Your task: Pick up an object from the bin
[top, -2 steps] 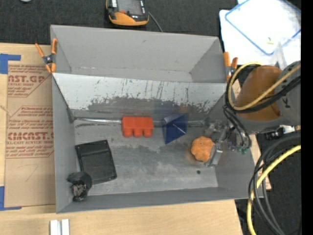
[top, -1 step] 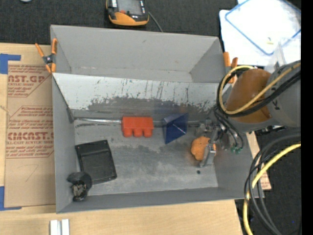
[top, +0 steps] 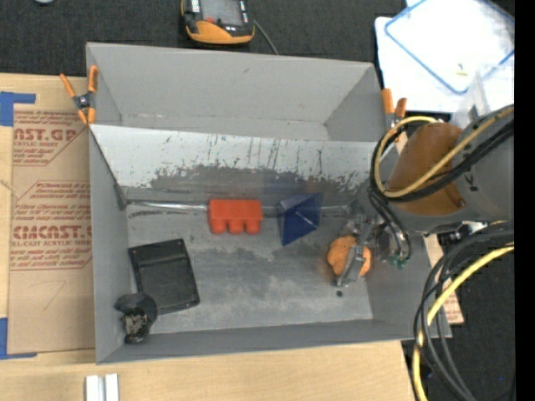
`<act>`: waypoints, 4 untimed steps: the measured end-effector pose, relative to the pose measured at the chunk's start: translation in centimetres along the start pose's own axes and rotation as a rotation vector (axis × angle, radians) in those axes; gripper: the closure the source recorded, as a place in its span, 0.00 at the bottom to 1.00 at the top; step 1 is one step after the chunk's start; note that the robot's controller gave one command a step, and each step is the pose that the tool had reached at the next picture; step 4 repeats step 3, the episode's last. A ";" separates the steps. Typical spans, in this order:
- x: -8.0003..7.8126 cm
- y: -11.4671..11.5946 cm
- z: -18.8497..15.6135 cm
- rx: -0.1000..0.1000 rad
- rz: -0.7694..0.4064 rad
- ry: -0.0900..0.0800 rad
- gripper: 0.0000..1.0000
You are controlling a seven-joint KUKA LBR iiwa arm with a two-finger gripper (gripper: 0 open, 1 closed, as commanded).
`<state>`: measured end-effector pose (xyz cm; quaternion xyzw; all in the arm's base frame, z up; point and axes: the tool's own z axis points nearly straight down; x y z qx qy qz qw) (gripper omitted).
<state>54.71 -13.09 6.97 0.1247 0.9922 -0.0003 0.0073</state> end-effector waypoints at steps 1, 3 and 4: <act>0.0 0.0 0.0 0.000 0.000 0.000 1.00; 0.1 0.1 -7.4 -0.001 -0.001 0.007 1.00; 0.1 0.1 -7.4 -0.001 -0.001 0.007 1.00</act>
Offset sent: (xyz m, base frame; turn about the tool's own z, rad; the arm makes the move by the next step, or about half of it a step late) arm 0.0001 0.0000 0.0968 -0.0001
